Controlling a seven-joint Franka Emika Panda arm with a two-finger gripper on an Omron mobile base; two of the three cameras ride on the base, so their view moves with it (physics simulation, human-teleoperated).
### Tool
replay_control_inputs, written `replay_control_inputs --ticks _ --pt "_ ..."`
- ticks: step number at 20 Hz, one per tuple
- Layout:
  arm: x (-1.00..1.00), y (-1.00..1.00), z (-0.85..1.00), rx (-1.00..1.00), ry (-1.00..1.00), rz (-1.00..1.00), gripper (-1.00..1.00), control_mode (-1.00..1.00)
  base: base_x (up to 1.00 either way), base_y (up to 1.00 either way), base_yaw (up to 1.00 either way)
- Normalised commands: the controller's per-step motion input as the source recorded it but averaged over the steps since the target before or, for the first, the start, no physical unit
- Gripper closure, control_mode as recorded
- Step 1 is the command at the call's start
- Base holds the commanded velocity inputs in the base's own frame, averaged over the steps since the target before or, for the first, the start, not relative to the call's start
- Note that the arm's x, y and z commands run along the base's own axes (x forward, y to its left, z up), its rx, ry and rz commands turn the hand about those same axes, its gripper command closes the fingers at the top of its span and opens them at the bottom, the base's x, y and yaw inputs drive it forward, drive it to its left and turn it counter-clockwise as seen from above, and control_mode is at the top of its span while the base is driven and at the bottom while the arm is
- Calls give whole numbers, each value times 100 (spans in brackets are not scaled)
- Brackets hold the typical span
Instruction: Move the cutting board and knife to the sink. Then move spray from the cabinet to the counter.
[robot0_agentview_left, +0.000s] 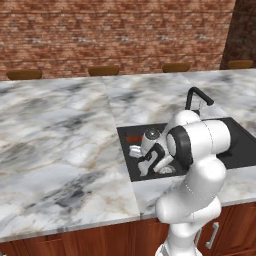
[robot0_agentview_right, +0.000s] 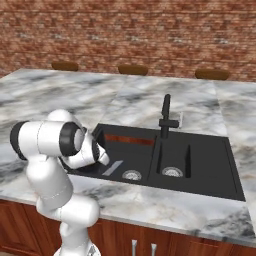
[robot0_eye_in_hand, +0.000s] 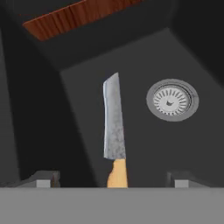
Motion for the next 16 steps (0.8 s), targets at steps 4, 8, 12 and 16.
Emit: replay_control_inputs --ticks 4,8,12,16 --pt "-86 0 98 6 -1 -22 -100 -100 0 0 0" --pt "-100 0 100 11 0 -25 -100 -100 0 0 0" --pt "-87 0 100 7 7 -15 -100 -100 0 0 0" --pt "-79 0 100 0 16 -15 -100 -100 0 0 0"
